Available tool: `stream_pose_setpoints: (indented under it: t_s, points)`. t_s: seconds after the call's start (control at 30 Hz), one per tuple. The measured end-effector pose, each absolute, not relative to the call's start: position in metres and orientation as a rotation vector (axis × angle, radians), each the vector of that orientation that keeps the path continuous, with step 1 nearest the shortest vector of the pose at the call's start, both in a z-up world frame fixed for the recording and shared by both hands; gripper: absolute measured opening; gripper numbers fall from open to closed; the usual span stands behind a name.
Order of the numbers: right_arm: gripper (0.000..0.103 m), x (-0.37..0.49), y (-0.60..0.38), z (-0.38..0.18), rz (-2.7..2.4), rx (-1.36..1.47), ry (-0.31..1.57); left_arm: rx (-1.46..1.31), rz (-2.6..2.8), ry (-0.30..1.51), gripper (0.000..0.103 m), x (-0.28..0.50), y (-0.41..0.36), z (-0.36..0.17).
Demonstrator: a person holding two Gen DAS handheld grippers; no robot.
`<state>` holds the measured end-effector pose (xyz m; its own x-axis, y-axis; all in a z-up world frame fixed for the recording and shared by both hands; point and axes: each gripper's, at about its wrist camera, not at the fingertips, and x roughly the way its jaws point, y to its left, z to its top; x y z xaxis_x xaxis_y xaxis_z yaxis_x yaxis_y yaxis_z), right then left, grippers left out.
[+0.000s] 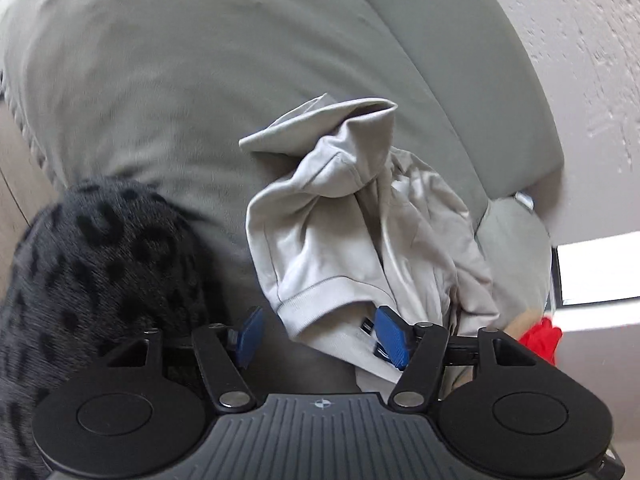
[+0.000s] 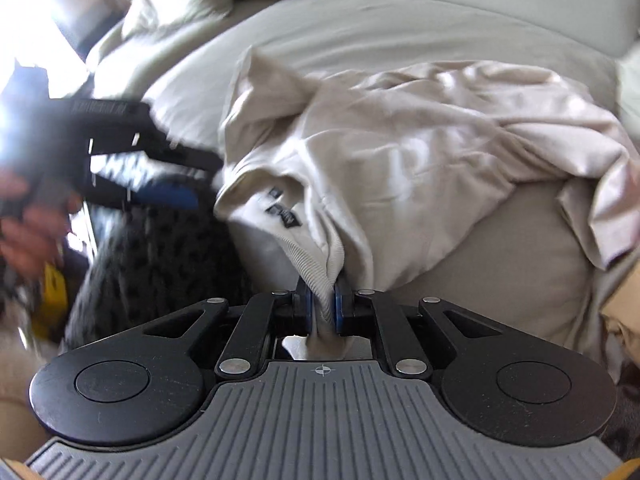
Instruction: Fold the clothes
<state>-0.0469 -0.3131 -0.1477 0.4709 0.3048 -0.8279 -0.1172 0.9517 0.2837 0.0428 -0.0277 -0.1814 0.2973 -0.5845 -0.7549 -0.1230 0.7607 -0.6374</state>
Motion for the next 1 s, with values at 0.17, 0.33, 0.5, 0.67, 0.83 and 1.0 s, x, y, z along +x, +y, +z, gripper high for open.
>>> stream_pose_setpoints:
  t_s: [0.17, 0.33, 0.5, 0.67, 0.83, 1.0]
  points:
    - [0.010, -0.033, -0.343, -0.140, 0.179, 0.307, 1.027, -0.794, -0.324, 1.248, 0.060, 0.047, -0.028, -0.199]
    - [0.010, -0.027, -0.347, -0.139, 0.163, 0.334, 1.032, -0.891, -0.272, 1.242, 0.051, 0.050, -0.023, -0.216]
    - [0.010, -0.027, -0.356, -0.143, 0.142, 0.356, 1.033, -0.788, -0.250, 1.154, 0.048, 0.052, -0.022, -0.206]
    - [0.011, -0.027, -0.363, -0.149, 0.147, 0.411, 1.022, -0.403, -0.282, 1.091, 0.050, 0.061, -0.061, -0.192]
    - [0.013, -0.028, -0.368, -0.150, 0.165, 0.429, 1.021, -0.322, -0.263, 1.069, 0.009, 0.067, -0.069, -0.196]
    - [0.050, -0.030, -0.364, -0.139, 0.276, 0.350, 1.085, -0.347, -0.258, 1.020, 0.002, 0.063, -0.040, -0.167]
